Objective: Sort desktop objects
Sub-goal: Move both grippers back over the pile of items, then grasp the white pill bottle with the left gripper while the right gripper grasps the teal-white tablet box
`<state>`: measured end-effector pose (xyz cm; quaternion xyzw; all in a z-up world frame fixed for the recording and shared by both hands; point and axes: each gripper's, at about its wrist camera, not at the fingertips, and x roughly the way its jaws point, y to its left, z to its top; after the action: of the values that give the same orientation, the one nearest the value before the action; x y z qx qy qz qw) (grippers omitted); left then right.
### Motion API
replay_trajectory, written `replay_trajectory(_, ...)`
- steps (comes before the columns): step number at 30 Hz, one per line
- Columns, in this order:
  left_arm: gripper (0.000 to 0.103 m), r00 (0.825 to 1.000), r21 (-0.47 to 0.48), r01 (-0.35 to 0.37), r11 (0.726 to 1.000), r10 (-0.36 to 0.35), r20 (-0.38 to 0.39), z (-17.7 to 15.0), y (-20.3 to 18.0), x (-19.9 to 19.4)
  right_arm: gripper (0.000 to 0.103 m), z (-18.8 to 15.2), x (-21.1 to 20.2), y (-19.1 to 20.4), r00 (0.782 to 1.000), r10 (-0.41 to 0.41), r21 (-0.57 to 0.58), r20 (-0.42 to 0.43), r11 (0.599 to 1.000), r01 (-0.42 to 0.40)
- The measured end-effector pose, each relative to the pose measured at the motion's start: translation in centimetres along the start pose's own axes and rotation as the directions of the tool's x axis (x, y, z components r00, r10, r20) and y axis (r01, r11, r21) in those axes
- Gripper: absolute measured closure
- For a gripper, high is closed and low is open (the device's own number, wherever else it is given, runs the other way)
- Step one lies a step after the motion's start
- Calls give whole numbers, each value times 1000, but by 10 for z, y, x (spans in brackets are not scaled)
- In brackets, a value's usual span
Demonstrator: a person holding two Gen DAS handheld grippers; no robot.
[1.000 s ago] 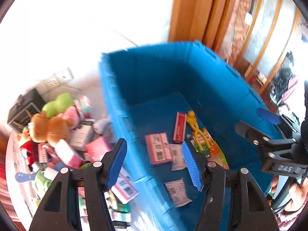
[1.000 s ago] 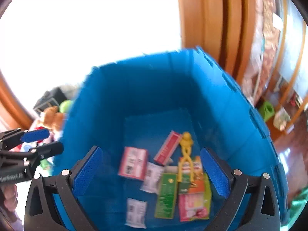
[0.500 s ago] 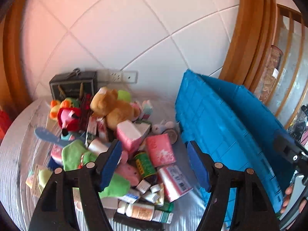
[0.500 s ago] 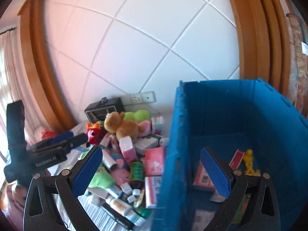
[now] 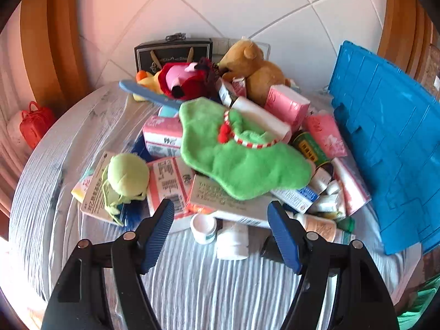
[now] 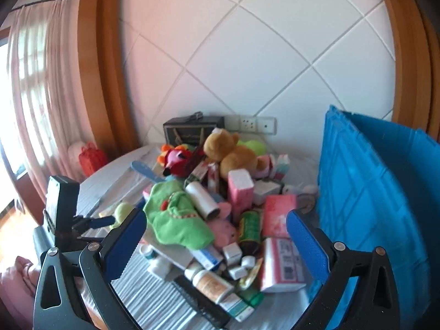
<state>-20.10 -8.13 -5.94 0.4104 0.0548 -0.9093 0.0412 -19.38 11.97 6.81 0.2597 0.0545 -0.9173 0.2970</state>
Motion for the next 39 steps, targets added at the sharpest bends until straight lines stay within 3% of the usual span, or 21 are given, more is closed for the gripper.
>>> replay_trajectory(4, 33, 998, 6, -8, 1000, 8, -57, -30, 9, 20, 0, -51, 38, 13, 992, -35, -31, -119, 999, 32)
replay_trajectory(12, 33, 988, 9, 10, 1000, -9, -155, -57, 1, 61, 0, -127, 78, -6, 933, -117, 4, -340, 992, 126)
replay_trajectory(21, 34, 966, -36, 28, 999, -36, -255, -52, -17, 115, 0, -155, 82, -30, 883, -142, 61, -447, 980, 188)
replay_trajectory(23, 47, 961, -51, 24, 998, -37, -276, -55, -18, 124, 0, -157, 81, -33, 879, -135, 71, -457, 980, 187)
replay_trajectory(25, 57, 962, -21, 36, 999, -40, -270, -56, -22, 122, 0, -158, 82, -35, 877, -130, 74, -462, 980, 184)
replay_trajectory(31, 57, 958, -45, 55, 997, -65, -281, -77, -11, 95, 0, -159, 93, -36, 869, -93, 83, -486, 985, 151)
replay_trajectory(35, 57, 951, -49, 54, 997, -66, -303, -99, 1, 77, 0, -162, 111, -46, 837, -102, 105, -538, 977, 187)
replay_trajectory(39, 57, 948, -49, 53, 997, -65, -311, -109, 5, 67, 5, -162, 125, -54, 827, -63, 139, -558, 976, 168)
